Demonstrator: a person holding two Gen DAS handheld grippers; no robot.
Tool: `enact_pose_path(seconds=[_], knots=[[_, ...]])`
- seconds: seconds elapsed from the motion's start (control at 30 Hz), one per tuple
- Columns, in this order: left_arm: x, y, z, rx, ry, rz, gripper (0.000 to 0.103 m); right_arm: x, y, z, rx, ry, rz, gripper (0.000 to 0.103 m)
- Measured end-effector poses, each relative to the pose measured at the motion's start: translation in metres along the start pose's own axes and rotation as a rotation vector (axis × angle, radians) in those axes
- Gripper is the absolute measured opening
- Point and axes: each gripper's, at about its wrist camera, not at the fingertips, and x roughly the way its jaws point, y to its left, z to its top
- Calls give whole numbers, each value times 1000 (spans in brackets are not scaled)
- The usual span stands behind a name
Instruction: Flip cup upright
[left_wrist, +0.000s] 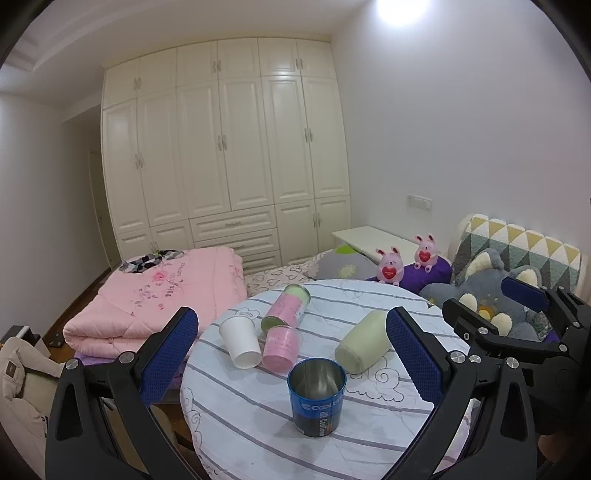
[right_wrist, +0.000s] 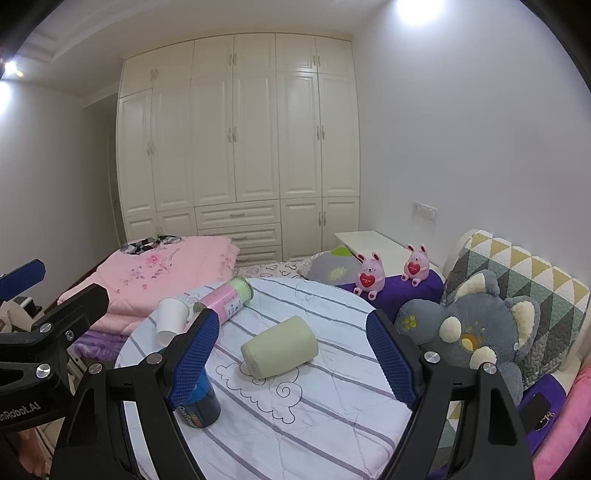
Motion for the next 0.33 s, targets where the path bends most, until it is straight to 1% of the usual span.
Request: enact_pose_path(seconds=[0.33], knots=[[19,2,-5,-9,28,2,103,14,2,-1,-5,24,6,83]])
